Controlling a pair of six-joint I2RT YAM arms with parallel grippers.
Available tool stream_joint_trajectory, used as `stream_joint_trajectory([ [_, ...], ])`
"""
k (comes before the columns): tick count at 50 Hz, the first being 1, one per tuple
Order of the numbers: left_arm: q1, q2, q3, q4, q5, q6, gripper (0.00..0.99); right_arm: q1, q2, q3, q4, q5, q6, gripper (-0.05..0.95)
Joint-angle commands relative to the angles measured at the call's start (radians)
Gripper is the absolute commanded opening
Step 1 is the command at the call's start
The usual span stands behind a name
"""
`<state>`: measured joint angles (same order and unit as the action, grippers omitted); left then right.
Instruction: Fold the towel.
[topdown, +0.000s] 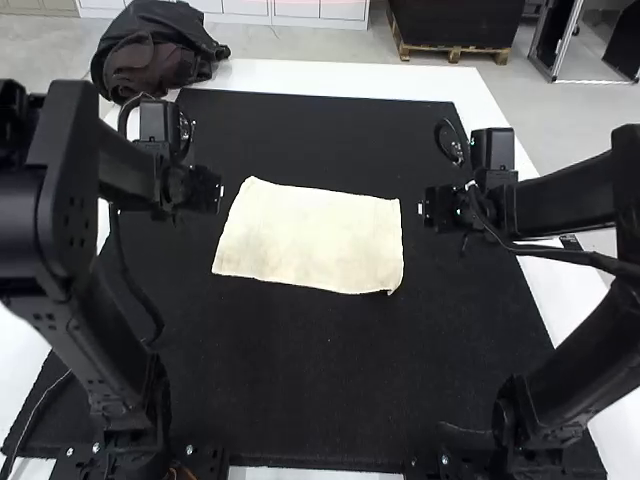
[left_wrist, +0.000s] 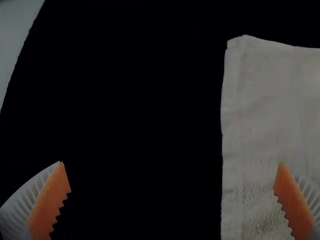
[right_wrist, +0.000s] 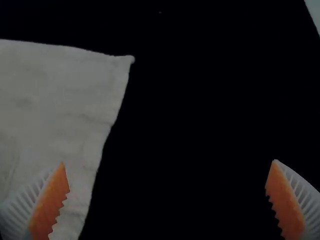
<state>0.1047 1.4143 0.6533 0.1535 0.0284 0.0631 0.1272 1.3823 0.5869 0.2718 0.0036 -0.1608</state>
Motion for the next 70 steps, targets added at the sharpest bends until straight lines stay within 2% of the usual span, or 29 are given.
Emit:
stream_joint_trajectory([
  [1, 0.003, 0.041, 0.051, 0.012, 0.056, -0.002, 0.959, 0.011, 0.012, 0.039, 0.007, -0.011, 0.030, 0.91],
  [7, 0.001, 0.094, 0.088, 0.024, 0.071, 0.000, 0.959, 0.012, 0.087, 0.070, 0.006, -0.045, 0.096, 0.91],
  [28, 0.004, 0.324, 0.233, 0.035, 0.162, 0.015, 0.959, 0.034, 0.325, 0.235, 0.012, -0.122, 0.176, 0.91],
  [45, -0.010, 0.486, 0.348, 0.044, 0.169, 0.018, 0.959, 0.058, 0.448, 0.347, 0.014, -0.126, 0.202, 0.91],
  [70, -0.031, 0.632, 0.465, 0.043, 0.169, 0.018, 0.959, 0.069, 0.546, 0.386, 0.032, -0.132, 0.202, 0.91],
])
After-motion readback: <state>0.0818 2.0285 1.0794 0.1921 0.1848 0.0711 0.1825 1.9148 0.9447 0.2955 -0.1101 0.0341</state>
